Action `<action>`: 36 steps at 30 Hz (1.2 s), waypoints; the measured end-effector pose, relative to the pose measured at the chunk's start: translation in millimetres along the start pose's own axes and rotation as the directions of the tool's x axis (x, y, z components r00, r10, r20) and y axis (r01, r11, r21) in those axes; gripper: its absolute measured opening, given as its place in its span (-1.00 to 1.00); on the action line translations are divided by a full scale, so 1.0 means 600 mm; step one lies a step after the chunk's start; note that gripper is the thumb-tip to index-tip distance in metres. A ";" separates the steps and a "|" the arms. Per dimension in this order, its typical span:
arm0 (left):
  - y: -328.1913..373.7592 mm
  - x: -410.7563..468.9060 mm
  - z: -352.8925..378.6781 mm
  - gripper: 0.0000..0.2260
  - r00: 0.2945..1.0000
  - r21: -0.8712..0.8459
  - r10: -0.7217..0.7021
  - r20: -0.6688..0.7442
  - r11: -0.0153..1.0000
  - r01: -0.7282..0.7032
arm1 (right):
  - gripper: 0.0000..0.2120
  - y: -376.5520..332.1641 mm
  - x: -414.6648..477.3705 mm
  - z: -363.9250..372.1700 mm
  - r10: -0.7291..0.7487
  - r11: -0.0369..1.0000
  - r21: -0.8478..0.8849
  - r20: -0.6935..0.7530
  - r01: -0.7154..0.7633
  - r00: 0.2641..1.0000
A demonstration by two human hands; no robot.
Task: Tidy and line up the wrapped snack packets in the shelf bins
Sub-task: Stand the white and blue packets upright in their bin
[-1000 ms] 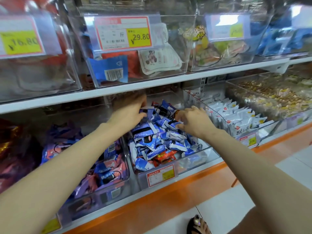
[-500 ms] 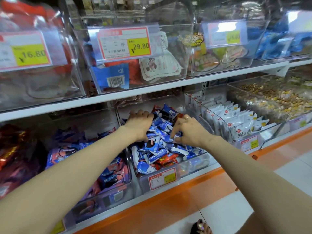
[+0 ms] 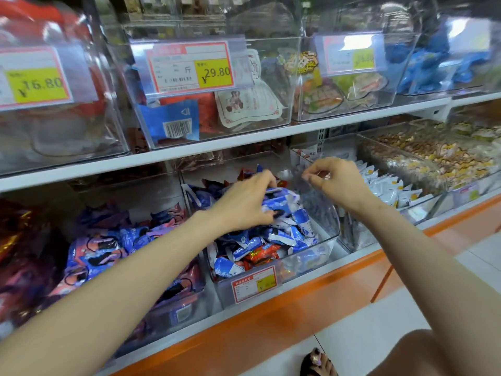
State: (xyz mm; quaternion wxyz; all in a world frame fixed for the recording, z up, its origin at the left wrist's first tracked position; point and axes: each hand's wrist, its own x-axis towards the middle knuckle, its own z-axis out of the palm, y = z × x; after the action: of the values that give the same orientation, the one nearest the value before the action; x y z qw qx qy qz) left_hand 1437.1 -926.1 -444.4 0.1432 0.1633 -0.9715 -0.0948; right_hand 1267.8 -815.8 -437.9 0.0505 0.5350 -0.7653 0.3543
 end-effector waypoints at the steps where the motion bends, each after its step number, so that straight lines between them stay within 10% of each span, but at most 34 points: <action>1: 0.009 0.011 0.009 -0.63 1.000 -0.051 0.028 0.002 0.998 -0.028 | -0.90 0.001 -0.001 -0.002 0.011 1.000 0.010 -0.013 -0.010 1.000; 10: 0.013 0.034 0.070 -0.56 0.922 -0.123 0.164 0.350 0.984 -0.129 | -0.91 0.008 -0.005 -0.001 0.025 0.999 0.025 -0.011 -0.025 1.000; 21: -0.119 -0.054 -0.042 -0.52 0.925 0.358 -0.371 0.089 0.878 0.318 | -0.87 -0.027 0.010 0.062 -0.013 1.000 -0.021 0.172 0.017 0.985; 28: -0.111 -0.041 -0.035 -0.55 0.873 0.493 -0.428 0.235 0.826 0.273 | -0.87 -0.035 0.012 0.069 0.010 1.000 0.012 0.182 -0.013 0.983; 36: -0.087 -0.051 -0.066 -0.77 0.933 0.351 -0.358 -0.017 0.872 0.341 | -0.91 -0.017 0.014 0.055 0.023 0.998 0.049 0.142 -0.030 0.990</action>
State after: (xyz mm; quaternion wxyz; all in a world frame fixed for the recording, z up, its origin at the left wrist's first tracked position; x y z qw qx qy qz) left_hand 1492.1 -969.7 -426.6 0.0689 0.3566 -0.9304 0.0502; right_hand 1283.3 -843.8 -453.5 -0.0221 0.5496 -0.7647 0.3356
